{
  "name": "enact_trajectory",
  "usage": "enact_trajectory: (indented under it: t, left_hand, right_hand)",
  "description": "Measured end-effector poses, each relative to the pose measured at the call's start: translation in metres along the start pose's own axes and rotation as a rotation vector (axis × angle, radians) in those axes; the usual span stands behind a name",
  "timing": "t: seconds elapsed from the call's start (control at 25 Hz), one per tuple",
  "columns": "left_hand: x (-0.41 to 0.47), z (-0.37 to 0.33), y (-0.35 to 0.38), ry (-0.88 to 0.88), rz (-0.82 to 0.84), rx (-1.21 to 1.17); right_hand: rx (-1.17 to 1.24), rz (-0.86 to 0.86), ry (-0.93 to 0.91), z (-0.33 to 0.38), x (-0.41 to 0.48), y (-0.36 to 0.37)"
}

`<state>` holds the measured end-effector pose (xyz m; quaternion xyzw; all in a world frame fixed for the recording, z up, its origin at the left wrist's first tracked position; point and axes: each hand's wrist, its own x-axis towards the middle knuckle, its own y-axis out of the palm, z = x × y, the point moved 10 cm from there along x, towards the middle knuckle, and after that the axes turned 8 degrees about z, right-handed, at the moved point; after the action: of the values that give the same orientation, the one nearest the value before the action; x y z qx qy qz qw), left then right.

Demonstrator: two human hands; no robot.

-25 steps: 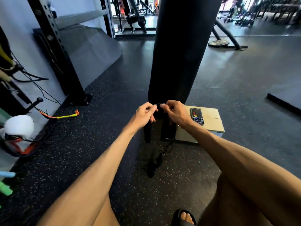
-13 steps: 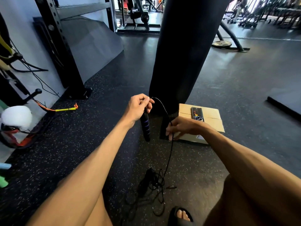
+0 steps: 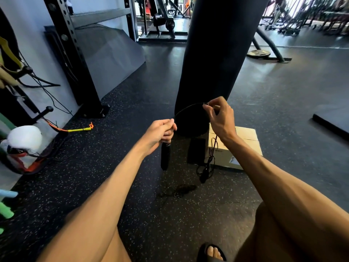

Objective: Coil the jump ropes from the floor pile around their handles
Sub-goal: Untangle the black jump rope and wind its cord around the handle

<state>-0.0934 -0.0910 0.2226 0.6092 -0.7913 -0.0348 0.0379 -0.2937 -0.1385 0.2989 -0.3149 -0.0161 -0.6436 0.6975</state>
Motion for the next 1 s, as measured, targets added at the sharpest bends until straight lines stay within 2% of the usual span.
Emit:
enact_trajectory:
  t: [0.12, 0.24, 0.4, 0.6, 0.84, 0.92, 1.0]
  left_hand:
    - [-0.001, -0.019, 0.008, 0.09, 0.071, -0.346]
    - [0.0, -0.031, 0.007, 0.166, 0.069, -0.464]
    - [0.001, -0.033, 0.01, 0.194, 0.018, -0.495]
    - [0.004, -0.036, -0.003, 0.277, -0.067, -0.52]
    - [0.006, -0.037, -0.008, 0.34, -0.057, -0.538]
    - [0.005, -0.037, -0.013, 0.355, -0.107, -0.497]
    - [0.003, -0.04, -0.022, 0.38, -0.193, -0.355]
  right_hand:
    - [-0.001, 0.007, 0.032, -0.002, -0.002, 0.0]
    - [-0.098, 0.193, 0.122, -0.022, -0.009, 0.02]
    - [-0.208, 0.468, 0.226, -0.057, -0.026, 0.054]
    - [-0.121, 0.552, 0.286, -0.065, -0.035, 0.076]
    - [-0.222, 0.692, 0.269, -0.061, -0.051, 0.104]
    - [-0.216, 0.7, 0.227, -0.049, -0.05, 0.11]
    - [-0.238, 0.717, 0.177, -0.035, -0.049, 0.115]
